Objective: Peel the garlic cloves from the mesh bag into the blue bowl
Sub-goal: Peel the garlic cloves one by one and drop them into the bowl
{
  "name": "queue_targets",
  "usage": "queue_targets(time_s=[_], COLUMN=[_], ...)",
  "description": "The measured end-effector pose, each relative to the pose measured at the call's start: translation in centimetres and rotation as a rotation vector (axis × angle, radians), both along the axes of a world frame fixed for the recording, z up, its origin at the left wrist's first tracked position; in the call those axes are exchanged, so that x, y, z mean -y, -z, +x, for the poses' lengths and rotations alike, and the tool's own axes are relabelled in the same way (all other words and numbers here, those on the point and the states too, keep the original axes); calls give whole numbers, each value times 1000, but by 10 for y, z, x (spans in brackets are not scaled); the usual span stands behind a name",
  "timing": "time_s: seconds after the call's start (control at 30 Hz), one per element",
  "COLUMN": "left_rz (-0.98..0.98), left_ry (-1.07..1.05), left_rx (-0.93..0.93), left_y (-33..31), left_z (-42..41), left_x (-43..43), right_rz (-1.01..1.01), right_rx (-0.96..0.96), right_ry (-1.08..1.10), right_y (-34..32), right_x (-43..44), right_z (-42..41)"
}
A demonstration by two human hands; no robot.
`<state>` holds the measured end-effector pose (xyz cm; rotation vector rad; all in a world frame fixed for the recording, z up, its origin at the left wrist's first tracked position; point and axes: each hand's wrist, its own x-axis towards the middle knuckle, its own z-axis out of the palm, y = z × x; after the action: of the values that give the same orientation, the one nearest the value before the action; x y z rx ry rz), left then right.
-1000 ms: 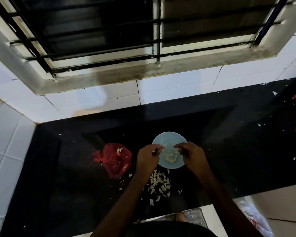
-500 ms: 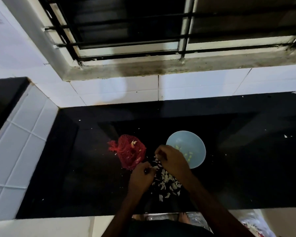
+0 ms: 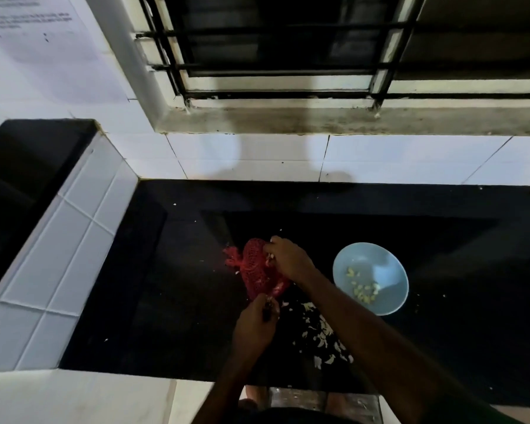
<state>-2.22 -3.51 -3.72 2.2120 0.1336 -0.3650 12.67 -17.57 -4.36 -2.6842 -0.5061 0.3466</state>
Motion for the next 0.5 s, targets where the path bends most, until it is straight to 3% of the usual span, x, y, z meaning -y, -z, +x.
queue_targets(time_s=[0.3, 0.5], left_rz=[12, 28], left_ry=[43, 66], left_rx=[45, 38], left_y=[7, 7], left_z=[13, 25], left_x=[-12, -14], right_rz=[74, 75], right_rx=[-28, -15], right_ry=[29, 168], right_y=[-4, -21], right_x=[-1, 10], right_z=[9, 19])
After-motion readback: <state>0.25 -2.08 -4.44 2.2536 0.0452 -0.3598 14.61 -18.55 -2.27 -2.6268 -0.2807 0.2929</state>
